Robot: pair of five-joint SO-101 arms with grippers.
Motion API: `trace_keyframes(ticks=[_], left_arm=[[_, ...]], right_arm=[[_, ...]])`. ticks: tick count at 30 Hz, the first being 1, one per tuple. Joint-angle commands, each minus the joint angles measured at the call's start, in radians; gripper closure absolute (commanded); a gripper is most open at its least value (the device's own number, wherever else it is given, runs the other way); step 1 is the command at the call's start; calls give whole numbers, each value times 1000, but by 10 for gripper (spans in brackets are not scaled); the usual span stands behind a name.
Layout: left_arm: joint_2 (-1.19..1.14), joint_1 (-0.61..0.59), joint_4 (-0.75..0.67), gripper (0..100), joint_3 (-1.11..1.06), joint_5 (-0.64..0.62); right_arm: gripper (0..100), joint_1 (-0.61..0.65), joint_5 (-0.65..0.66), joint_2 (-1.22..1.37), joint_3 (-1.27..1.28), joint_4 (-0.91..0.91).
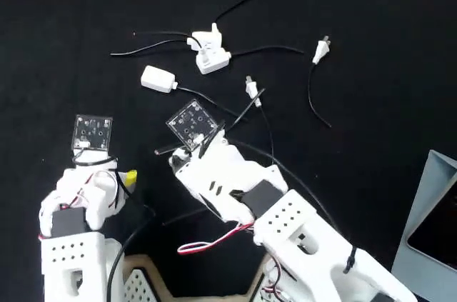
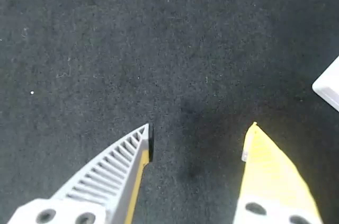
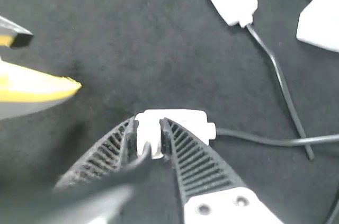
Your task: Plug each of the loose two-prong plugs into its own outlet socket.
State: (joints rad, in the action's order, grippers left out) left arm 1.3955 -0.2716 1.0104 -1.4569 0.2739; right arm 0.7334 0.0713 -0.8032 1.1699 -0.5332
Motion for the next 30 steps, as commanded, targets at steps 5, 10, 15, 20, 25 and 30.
trace_keyframes(ticks=[5,10,15,20,25,30], left_arm=[[80,-4,46,722,-10,-6],[80,-8,48,722,-12,-6],[80,-8,48,722,-12,-5],[80,-8,48,722,-12,-3],[80,-8,51,722,-12,-3],[80,-8,52,722,-13,-2]], right_arm=[[986,11,11,234,-145,29],[987,8,11,381,-236,29],[987,6,11,400,-245,29],[987,5,12,401,-242,31],[987,-17,12,414,-228,89],[987,-37,12,463,-228,94]])
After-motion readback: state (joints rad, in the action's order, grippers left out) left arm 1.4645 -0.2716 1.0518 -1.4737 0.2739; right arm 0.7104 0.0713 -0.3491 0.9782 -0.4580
